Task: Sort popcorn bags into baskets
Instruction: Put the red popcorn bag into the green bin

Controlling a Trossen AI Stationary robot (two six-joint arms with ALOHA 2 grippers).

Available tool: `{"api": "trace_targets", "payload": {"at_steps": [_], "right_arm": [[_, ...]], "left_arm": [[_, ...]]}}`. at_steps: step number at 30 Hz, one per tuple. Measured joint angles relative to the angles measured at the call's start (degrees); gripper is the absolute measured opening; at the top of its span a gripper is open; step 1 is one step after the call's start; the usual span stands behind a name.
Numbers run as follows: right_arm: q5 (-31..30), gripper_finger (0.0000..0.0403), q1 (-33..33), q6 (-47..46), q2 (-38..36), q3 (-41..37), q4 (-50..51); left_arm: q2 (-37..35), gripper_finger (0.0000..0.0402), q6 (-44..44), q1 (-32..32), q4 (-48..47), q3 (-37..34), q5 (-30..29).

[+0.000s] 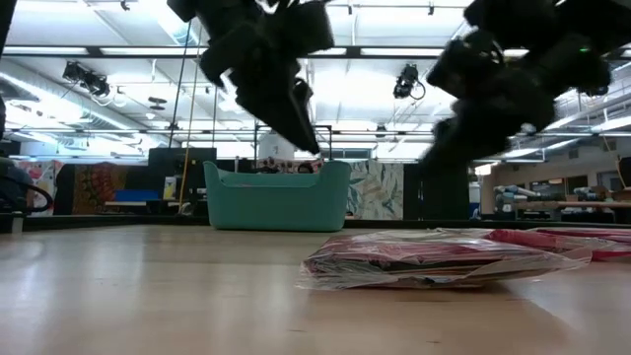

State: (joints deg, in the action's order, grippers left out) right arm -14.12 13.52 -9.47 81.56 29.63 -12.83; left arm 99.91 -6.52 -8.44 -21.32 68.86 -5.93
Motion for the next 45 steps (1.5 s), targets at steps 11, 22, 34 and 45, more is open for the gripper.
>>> {"api": "trace_targets", "payload": {"at_steps": [11,22,34,45], "right_arm": [[-5.3,0.0181,12.0,-6.5,6.7,2.0,0.0],[-2.5,0.0170,16.8,-7.4,16.4,9.0,5.5],[-2.7,0.0169,15.5,-2.0,19.0,9.1,-3.4],[-4.4,0.0169,13.0,0.5,19.1,9.2,-8.5]], "left_arm": [[8.7,0.0173,2.6,-4.1,7.7,0.0,-0.4],[13.5,0.0173,3.3,-5.0,10.6,0.0,0.6],[14.9,0.0173,4.4,-4.9,11.2,0.1,1.5],[11.9,0.0173,4.5,-4.9,6.8,0.1,1.1]]}}
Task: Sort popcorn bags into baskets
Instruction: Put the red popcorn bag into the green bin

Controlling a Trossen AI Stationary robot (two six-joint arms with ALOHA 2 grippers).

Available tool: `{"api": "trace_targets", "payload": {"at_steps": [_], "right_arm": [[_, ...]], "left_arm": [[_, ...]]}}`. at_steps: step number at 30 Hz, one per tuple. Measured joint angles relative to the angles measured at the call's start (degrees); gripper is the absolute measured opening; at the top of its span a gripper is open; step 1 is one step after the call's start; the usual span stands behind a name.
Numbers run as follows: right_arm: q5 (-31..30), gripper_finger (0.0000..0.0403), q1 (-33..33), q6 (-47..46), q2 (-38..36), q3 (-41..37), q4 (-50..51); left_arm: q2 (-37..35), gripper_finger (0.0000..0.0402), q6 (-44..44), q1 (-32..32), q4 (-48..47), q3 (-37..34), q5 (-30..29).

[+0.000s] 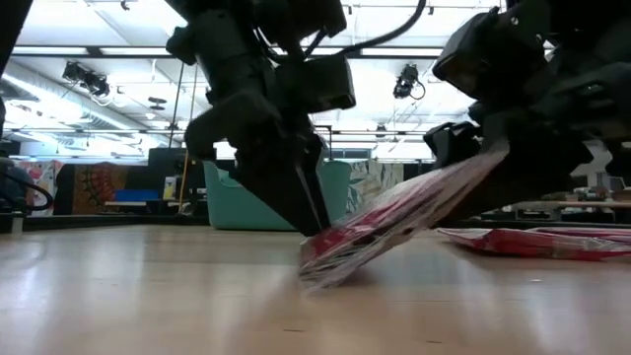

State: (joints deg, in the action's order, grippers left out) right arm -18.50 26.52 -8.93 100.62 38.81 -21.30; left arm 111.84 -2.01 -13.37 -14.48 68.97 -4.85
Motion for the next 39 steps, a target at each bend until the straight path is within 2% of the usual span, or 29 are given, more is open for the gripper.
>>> {"api": "trace_targets", "payload": {"at_steps": [6,11,16,23,26,29,31,34,39], "right_arm": [[0.9,0.0169,0.0,2.2,0.0,0.0,-0.6],[2.2,0.0169,0.0,5.3,0.0,0.0,-3.9],[2.2,0.0169,-0.5,8.0,0.5,0.0,-7.5],[3.1,0.0169,-0.9,8.7,0.2,0.3,-5.7],[1.8,0.0169,0.1,9.2,0.4,1.3,-2.3],[0.2,0.0169,1.1,10.9,0.5,2.0,1.1],[-1.7,0.0169,2.0,13.7,0.5,2.0,2.5],[-4.5,0.0169,3.2,18.3,0.5,1.9,2.5],[-6.4,0.0169,4.7,26.8,0.5,1.9,2.5]], "left_arm": [[-4.4,0.0173,-0.1,0.4,-2.2,0.0,0.6],[-7.5,0.0178,1.6,3.6,-2.1,0.1,3.8],[-7.5,0.0196,3.3,7.2,-1.8,0.1,10.9],[-6.8,0.0221,1.5,8.9,-3.0,0.1,18.8],[-6.7,0.0216,-3.9,6.1,-6.7,0.0,16.3],[-5.5,0.0207,-9.9,2.3,-9.5,-0.2,9.4],[-4.5,0.0202,-11.8,0.1,-7.7,-0.2,5.6],[-3.0,0.0197,-12.2,-1.8,-4.4,-0.1,2.8],[0.1,0.0194,-9.4,-2.8,-3.7,-0.1,1.8]]}}
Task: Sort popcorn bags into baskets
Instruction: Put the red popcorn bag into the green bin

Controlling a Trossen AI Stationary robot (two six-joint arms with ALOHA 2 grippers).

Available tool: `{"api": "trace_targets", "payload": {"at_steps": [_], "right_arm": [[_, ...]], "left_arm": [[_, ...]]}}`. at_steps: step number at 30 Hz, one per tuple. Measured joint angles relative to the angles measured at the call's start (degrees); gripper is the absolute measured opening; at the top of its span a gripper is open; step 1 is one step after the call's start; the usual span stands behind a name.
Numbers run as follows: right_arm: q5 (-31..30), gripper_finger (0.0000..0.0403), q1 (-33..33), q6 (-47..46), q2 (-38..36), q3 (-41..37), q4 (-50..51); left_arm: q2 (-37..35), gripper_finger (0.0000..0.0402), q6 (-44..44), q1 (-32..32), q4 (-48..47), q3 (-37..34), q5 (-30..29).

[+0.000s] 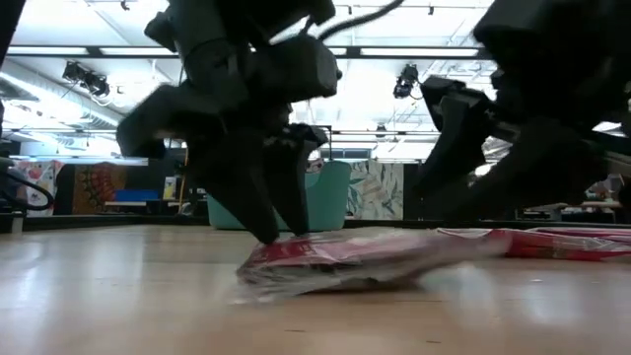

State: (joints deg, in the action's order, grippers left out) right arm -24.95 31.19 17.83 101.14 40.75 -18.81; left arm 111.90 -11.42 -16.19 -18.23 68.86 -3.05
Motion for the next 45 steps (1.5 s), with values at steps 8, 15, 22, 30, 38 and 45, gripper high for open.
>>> {"api": "trace_targets", "payload": {"at_steps": [8,15,22,30,38,45], "right_arm": [[-2.4,0.0177,1.5,8.4,0.0,0.0,-0.9],[-5.3,0.0183,1.9,14.3,7.0,0.4,-8.6],[-7.9,0.0183,2.2,19.6,8.9,0.2,-17.2],[-1.5,0.0150,-0.4,19.8,9.1,0.2,-18.5],[-0.8,0.0025,-0.9,19.9,9.1,0.4,-18.8],[-6.5,0.0023,-0.3,20.3,8.5,0.3,-18.3]], "left_arm": [[1.2,0.0194,2.8,0.0,0.4,0.2,-1.1],[1.3,0.0194,3.4,0.0,0.3,0.1,-1.2],[1.4,0.0194,3.3,-0.2,0.5,0.1,-1.6],[1.4,0.0194,3.4,-0.1,1.1,0.0,-1.7],[-3.5,0.0194,3.9,0.2,-1.4,-0.1,-3.6],[-12.3,0.0194,9.8,0.1,-2.4,-3.2,-6.3]]}}
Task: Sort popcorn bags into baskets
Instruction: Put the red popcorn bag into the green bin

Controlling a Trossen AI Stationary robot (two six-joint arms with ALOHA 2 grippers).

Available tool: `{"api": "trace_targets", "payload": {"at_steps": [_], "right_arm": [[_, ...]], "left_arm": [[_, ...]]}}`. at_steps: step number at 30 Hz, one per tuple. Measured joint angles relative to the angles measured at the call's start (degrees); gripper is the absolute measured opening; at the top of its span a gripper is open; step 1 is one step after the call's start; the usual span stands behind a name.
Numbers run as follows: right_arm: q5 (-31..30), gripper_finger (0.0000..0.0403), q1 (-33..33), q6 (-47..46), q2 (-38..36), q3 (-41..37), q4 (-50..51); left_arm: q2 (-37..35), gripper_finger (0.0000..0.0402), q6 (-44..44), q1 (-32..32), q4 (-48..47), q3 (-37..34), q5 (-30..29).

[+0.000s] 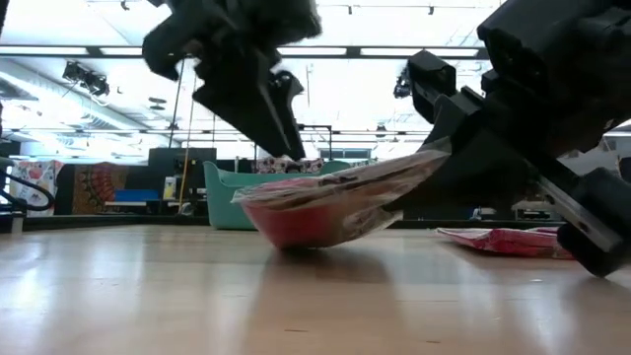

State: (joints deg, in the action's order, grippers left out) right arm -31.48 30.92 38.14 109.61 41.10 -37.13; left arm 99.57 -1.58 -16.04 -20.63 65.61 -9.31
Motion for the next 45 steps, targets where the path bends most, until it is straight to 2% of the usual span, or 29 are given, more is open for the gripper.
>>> {"api": "trace_targets", "payload": {"at_steps": [7,13,17,19,23,29,33,37,40,45], "right_arm": [[-3.3,0.0007,-0.4,1.1,-3.1,0.0,3.4],[-5.4,0.0009,-2.9,0.9,-4.3,3.0,6.7],[-8.0,0.0008,-4.9,0.7,-4.3,7.6,13.6],[-12.4,0.0008,-5.8,0.6,-4.3,10.3,17.2],[-15.8,0.0008,-7.9,0.0,-4.3,14.7,20.9],[-17.0,0.0007,-11.6,-0.6,-4.3,21.1,24.0],[-16.9,0.0007,-14.6,-1.5,-4.3,26.9,31.9],[-16.4,0.0007,-17.4,-3.8,-4.3,32.1,40.9],[-15.7,0.0007,-19.5,-3.8,-4.4,34.5,42.8],[-13.9,0.0007,-24.0,-1.2,-4.4,37.0,44.5]], "left_arm": [[-8.0,0.0194,4.0,-0.2,13.4,-12.4,-4.5],[-14.4,0.0194,3.7,-0.3,17.9,-19.0,-11.1],[-18.8,0.0194,3.0,-0.3,22.4,-24.1,-15.1],[-21.3,0.0194,2.4,-0.3,26.2,-27.2,-16.9],[-27.0,0.0194,0.5,-0.4,34.1,-33.3,-20.7],[-34.2,0.0194,-2.3,-0.4,44.8,-40.9,-27.6],[-39.2,0.0194,-2.3,-0.5,51.6,-46.6,-29.5],[-44.5,0.0194,-2.4,-0.9,55.1,-51.4,-30.0],[-48.3,0.0194,-2.8,-0.8,55.4,-53.1,-31.2],[-53.3,0.0194,-1.2,-1.8,48.5,-54.0,-30.4]]}}
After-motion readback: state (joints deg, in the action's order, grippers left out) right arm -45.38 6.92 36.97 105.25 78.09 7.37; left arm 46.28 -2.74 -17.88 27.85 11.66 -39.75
